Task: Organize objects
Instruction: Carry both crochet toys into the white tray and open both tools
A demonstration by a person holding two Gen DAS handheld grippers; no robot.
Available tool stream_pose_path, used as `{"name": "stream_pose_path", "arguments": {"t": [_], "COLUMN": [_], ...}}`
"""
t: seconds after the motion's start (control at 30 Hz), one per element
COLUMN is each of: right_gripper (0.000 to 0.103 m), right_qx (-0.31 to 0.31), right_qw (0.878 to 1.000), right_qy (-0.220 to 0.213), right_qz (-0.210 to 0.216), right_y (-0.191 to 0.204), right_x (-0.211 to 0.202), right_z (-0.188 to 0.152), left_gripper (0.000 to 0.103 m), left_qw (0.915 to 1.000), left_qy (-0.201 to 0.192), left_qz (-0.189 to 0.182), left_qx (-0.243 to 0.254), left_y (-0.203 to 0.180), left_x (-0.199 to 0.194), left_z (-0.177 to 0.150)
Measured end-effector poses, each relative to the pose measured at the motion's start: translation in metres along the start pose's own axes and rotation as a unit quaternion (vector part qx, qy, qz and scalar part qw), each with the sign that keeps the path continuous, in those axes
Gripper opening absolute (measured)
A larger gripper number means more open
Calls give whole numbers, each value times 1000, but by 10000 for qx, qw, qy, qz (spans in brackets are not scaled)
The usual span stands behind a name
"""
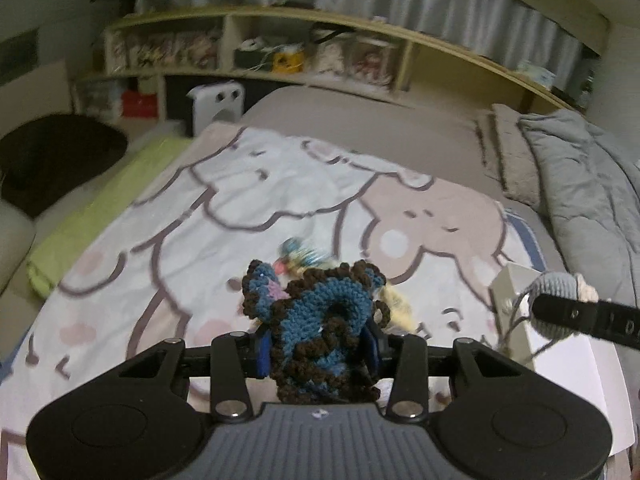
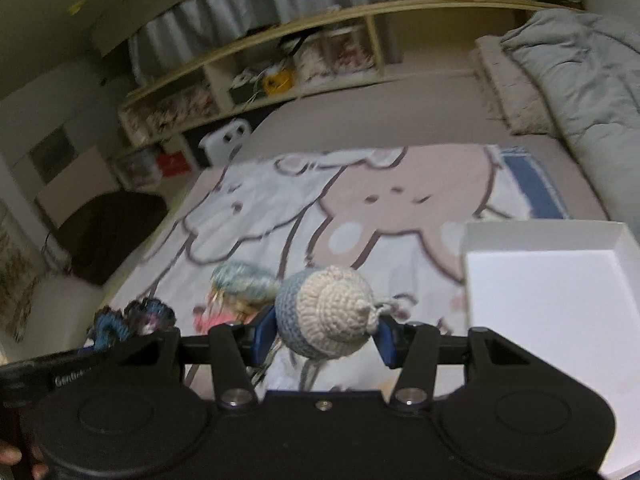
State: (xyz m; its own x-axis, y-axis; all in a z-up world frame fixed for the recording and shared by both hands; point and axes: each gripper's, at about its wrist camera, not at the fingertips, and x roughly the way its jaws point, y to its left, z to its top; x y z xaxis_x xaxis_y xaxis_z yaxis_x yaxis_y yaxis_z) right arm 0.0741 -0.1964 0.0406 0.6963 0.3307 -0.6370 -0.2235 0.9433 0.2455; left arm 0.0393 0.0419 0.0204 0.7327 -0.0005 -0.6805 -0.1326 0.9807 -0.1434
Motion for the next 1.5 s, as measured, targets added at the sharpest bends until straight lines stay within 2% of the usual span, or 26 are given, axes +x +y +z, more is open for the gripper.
{"name": "stream_pose_path", "arguments": {"t": [0.1,0.47,0.63,0.8,0.97,1.17,1.33,1.37,1.4,1.43,1.47,1.5], "right_gripper": [52,52,52,52,52,52,53,55,57,71,79,79], "right_qx": [73,615,917,1262,1456,1763,1941,2038,2131,2200,2214,2180], "right_qw": [9992,9922,9856,9806,9761,9696,9687,9673,9654,9639,9631,9629], "right_qy": [-144,-292,-705,-664,-506,-425,-465,-477,-477,-430,-383,-349], "right_qz": [-371,-1048,-1235,-1347,-1531,-1644,-1476,-1429,-1424,-1438,-1483,-1554], "right_y": [-19,-113,-157,-190,-219,-251,-267,-270,-273,-276,-277,-277], "right_x": [-5,-7,-5,16,28,40,50,51,53,54,54,54], "right_z": [3,23,33,33,26,24,24,22,22,21,20,20], "left_gripper": [44,44,44,44,44,44,47,52,61,65,68,68], "left_qw": [9996,9905,9841,9775,9722,9673,9696,9708,9718,9723,9725,9725], "left_qy": [19,61,97,154,413,641,651,658,678,724,760,774], "left_qz": [-214,-1055,-1377,-1570,-1698,-1740,-1681,-1645,-1601,-1546,-1488,-1454], "left_qx": [200,882,1116,1404,1558,1732,1656,1620,1591,1598,1621,1648], "left_y": [-22,-130,-182,-229,-265,-290,-299,-299,-300,-300,-300,-300], "left_x": [4,38,66,93,126,154,172,176,179,182,184,185], "left_z": [7,27,32,29,22,12,11,11,11,10,9,8]}}
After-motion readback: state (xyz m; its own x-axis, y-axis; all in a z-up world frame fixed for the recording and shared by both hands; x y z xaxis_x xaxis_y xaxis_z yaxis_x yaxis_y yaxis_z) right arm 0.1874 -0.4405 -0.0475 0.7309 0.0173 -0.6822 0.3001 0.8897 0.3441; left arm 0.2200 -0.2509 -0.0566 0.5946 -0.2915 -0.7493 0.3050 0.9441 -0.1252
